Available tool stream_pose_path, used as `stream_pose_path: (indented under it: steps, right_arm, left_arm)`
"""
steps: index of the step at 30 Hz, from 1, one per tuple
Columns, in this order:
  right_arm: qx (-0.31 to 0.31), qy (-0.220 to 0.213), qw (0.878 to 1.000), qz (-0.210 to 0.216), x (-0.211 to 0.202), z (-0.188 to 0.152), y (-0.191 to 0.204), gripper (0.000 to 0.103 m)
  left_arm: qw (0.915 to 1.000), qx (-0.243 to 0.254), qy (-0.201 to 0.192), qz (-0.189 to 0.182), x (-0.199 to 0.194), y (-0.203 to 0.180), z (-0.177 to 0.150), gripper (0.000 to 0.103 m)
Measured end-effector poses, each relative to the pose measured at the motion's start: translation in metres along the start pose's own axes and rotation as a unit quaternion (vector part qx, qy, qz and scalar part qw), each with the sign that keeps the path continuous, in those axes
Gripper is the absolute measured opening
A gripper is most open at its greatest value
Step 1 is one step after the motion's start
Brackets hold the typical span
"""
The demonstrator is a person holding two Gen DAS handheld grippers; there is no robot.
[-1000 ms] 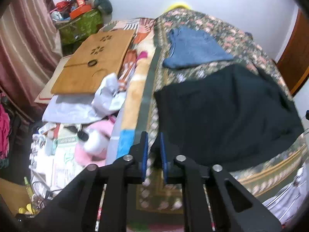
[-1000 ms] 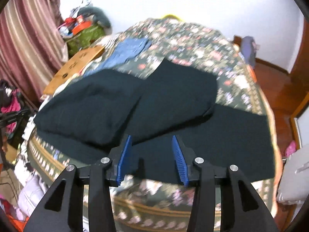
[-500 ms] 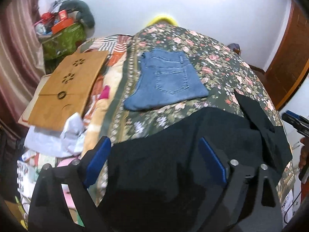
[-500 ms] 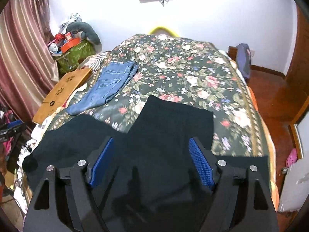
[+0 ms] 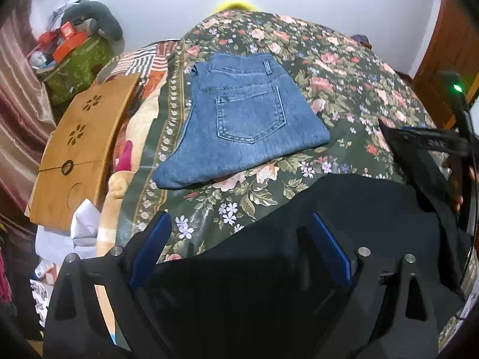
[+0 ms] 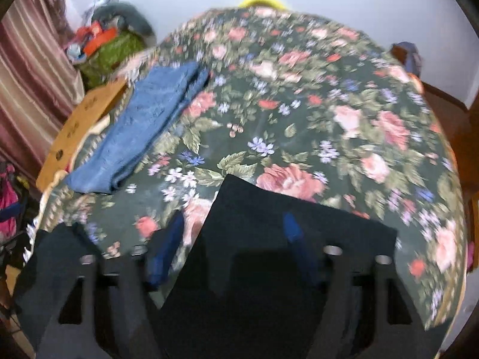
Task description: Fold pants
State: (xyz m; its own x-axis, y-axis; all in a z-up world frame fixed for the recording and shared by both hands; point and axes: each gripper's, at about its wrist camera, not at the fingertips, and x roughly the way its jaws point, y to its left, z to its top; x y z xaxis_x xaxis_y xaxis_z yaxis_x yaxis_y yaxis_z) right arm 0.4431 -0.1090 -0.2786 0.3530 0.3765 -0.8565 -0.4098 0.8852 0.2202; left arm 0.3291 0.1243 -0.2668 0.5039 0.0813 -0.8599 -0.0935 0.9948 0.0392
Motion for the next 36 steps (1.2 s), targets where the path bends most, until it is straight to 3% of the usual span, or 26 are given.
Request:
stream_pose_path:
  steps: [3,4,5,7,8,12,15,18,24,29,36]
  right_arm:
    - [0.014,0.013,1.000,0.017,0.015,0.003,-0.006,0.054]
    - [0.016,0.012,1.000,0.020,0.015,0.004,-0.008,0.049]
    - [0.017,0.010,1.000,0.023,0.015,0.005,-0.009,0.034]
    - [0.027,0.009,0.999,0.030,0.014,0.003,-0.013,0.016]
    - [0.031,0.007,0.999,0.030,0.013,0.002,-0.016,0.015]
    - [0.039,0.001,0.999,0.033,-0.001,-0.003,-0.021,0.013]
    - [0.045,-0.034,0.998,0.026,-0.036,-0.008,-0.029,0.013]
    - [0.052,-0.070,0.996,0.019,-0.083,-0.018,-0.042,0.013]
    - [0.046,-0.120,0.991,-0.044,-0.181,-0.061,-0.072,0.013]
    - [0.073,-0.115,0.988,-0.068,-0.216,-0.113,-0.101,0.013]
    - [0.133,-0.070,0.985,-0.089,-0.216,-0.206,-0.139,0.013]
  left_arm:
    - [0.9999,0.009,0.006,-0.007,0.006,-0.005,-0.001,0.094]
    - [0.9999,0.012,0.007,-0.008,0.006,-0.006,-0.002,0.094]
    - [0.9998,0.015,0.006,-0.009,0.006,-0.008,-0.002,0.094]
    - [0.9997,0.021,0.005,-0.007,0.004,-0.012,-0.004,0.094]
    - [0.9997,0.025,0.003,-0.004,0.003,-0.015,-0.004,0.094]
    - [0.9993,0.037,-0.004,0.003,-0.010,-0.022,-0.006,0.094]
    - [0.9990,0.042,-0.010,0.002,-0.025,-0.029,-0.009,0.094]
    - [0.9990,0.041,-0.020,-0.003,-0.041,-0.036,-0.014,0.094]
    - [0.9988,0.036,-0.012,-0.030,-0.059,-0.062,-0.029,0.094]
    - [0.9970,0.058,-0.007,-0.050,-0.068,-0.092,-0.049,0.094]
    - [0.9930,0.101,0.020,-0.058,-0.063,-0.126,-0.085,0.094]
